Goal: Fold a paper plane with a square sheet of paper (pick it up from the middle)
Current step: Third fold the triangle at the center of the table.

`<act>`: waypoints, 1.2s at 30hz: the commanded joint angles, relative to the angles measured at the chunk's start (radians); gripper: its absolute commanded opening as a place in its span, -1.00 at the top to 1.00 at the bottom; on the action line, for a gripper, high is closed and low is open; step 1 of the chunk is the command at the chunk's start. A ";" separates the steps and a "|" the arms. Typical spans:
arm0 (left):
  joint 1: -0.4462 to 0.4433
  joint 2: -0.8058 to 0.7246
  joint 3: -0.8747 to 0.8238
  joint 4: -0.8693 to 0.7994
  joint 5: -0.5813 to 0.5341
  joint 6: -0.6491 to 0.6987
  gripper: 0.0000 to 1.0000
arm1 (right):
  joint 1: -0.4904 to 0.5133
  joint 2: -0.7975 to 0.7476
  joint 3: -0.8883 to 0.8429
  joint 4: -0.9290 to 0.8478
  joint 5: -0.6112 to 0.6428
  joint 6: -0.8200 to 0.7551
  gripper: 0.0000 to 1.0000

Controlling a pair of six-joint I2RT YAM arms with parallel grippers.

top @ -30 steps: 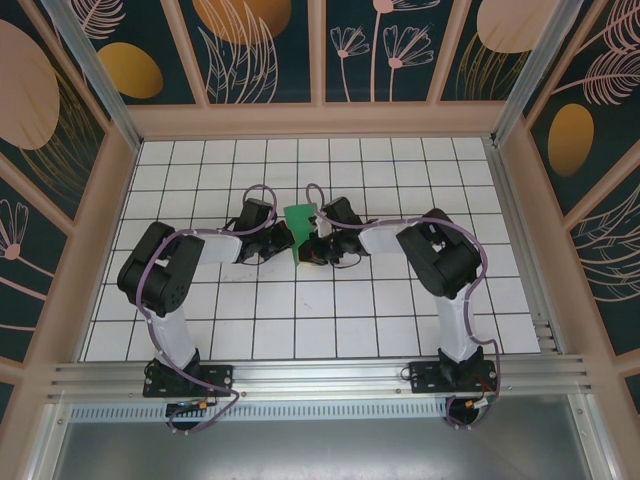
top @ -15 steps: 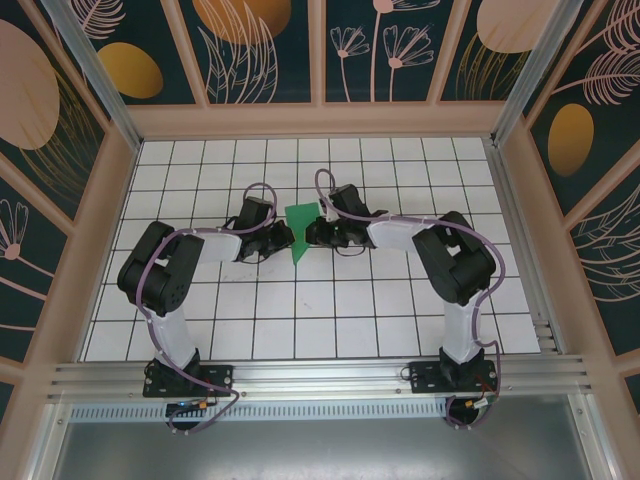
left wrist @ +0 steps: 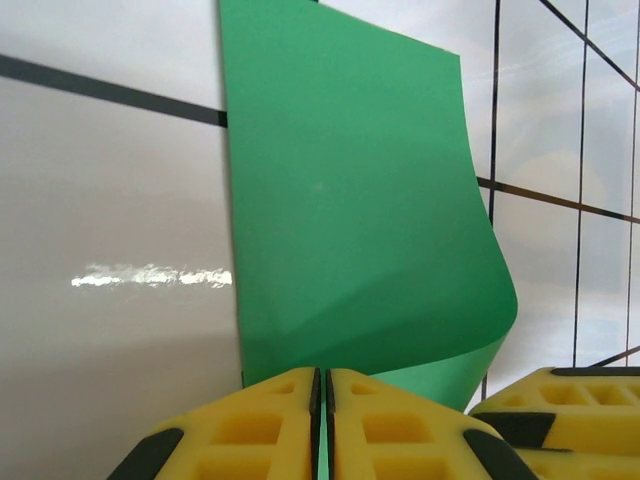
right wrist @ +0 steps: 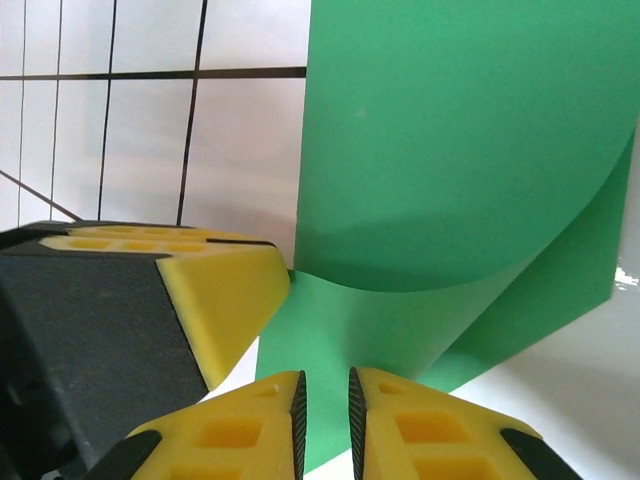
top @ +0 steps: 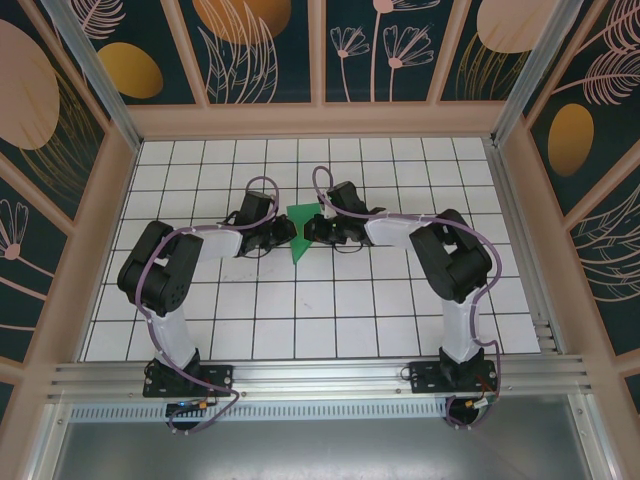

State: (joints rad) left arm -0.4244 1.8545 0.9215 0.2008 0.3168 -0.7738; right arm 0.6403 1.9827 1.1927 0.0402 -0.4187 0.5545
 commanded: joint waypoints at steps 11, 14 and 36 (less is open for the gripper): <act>0.006 -0.051 0.006 -0.026 -0.030 0.045 0.45 | 0.001 0.065 0.063 -0.031 0.019 0.004 0.61; 0.006 -0.081 -0.023 -0.016 -0.041 0.040 0.21 | 0.000 0.077 0.070 -0.036 0.027 0.013 0.62; 0.006 -0.109 -0.147 0.162 0.081 0.023 0.69 | -0.009 0.046 0.061 -0.028 0.013 0.023 0.63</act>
State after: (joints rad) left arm -0.4244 1.7485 0.7673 0.3328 0.3893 -0.7712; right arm 0.6399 2.0460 1.2392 0.0177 -0.4038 0.5785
